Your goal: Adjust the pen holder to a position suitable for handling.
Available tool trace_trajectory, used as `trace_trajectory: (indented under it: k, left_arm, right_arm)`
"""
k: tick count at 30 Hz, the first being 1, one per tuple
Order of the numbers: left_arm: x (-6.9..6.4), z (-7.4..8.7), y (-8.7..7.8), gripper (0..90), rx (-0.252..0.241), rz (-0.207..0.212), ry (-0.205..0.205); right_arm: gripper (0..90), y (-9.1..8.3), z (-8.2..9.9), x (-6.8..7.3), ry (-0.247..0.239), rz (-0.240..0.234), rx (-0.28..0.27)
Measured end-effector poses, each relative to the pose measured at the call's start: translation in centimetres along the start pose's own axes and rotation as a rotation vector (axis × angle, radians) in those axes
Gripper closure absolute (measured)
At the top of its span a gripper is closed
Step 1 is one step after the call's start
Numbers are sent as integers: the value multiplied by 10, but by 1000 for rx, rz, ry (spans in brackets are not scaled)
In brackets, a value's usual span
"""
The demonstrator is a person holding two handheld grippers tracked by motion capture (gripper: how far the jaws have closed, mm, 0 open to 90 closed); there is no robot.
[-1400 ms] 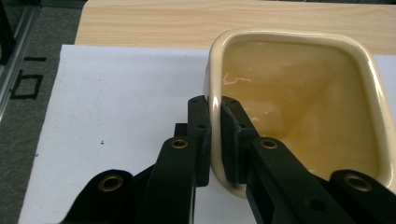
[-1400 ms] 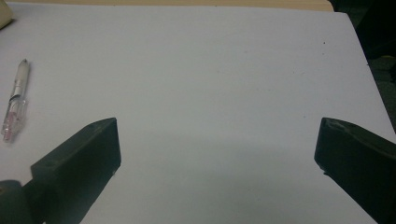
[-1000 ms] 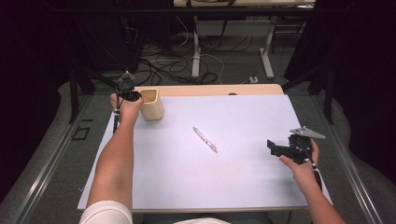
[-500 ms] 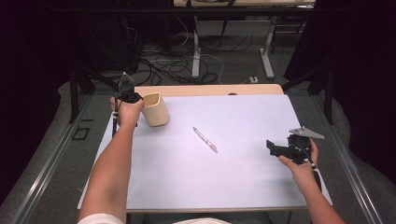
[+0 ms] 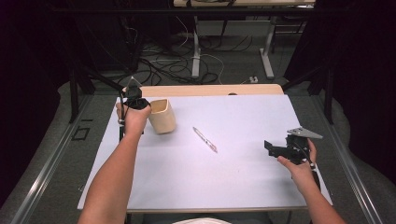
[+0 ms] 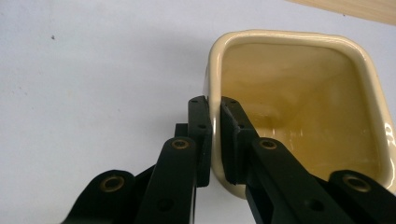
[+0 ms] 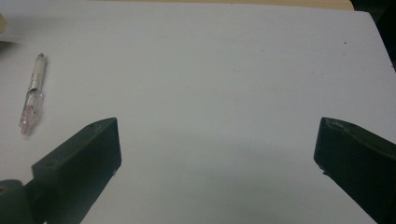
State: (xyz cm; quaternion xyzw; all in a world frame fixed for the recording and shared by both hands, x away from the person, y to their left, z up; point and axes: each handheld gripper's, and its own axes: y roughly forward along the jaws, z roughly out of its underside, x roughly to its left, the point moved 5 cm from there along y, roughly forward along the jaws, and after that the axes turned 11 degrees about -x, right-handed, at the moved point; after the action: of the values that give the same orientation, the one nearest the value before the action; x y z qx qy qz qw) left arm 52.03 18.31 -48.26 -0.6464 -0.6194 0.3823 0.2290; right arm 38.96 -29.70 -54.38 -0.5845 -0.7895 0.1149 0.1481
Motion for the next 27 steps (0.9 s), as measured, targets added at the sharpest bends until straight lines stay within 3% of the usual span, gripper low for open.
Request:
trace_trajectory:
  k: [7,10,16,27]
  left_arm:
    - [-10,16,-7,842,35,10,27]
    - [-12,20,-6,842,48,12,19]
    - [-18,27,-6,842,53,13,18]
    - [-32,39,-11,836,66,11,51]
  right_arm:
    - [3,0,1,1,2,1,1]
    - [3,-1,1,1,2,10,-2]
    - [3,0,2,0,-3,6,3]
    - [3,-1,2,0,10,11,4]
